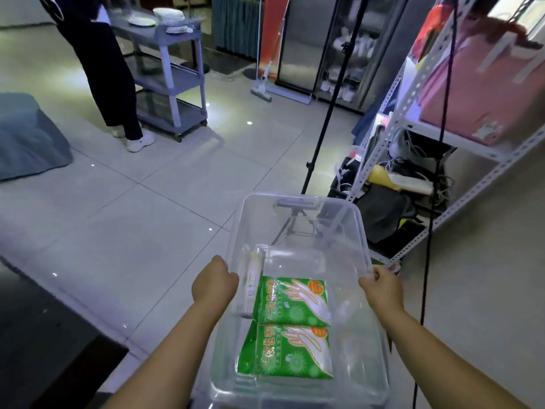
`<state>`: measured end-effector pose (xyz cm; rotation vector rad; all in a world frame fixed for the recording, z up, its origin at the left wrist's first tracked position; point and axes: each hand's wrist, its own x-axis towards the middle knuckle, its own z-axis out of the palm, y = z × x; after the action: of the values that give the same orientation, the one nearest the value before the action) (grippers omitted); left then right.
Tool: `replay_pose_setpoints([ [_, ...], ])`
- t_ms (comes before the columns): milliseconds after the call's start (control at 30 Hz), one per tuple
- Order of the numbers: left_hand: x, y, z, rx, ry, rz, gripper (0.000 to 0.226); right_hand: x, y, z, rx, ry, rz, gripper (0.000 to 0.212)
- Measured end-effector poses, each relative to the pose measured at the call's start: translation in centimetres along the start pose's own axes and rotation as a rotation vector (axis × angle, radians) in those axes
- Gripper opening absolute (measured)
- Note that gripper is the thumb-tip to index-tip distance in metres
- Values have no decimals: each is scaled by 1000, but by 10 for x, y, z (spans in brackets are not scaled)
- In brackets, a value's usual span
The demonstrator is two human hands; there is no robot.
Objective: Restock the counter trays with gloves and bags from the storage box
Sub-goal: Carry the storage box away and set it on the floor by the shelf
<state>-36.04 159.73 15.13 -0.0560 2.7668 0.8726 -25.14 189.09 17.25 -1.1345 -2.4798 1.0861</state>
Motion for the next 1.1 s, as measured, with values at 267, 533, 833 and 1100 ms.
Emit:
replay_pose_setpoints([
  [267, 118, 51, 11, -30, 18, -129, 5, 122, -33, 51, -34, 23, 101, 20],
  [533, 234, 73, -19, -45, 73, -220, 7, 248, -108, 112, 6, -143, 32, 22],
  [833, 370, 43, -72, -174, 58, -292, 9, 351, -225, 209, 11, -246, -100, 2],
  [1100, 539, 6, -149, -190, -28, -243, 11, 418, -343, 321, 117, -225, -2, 12],
])
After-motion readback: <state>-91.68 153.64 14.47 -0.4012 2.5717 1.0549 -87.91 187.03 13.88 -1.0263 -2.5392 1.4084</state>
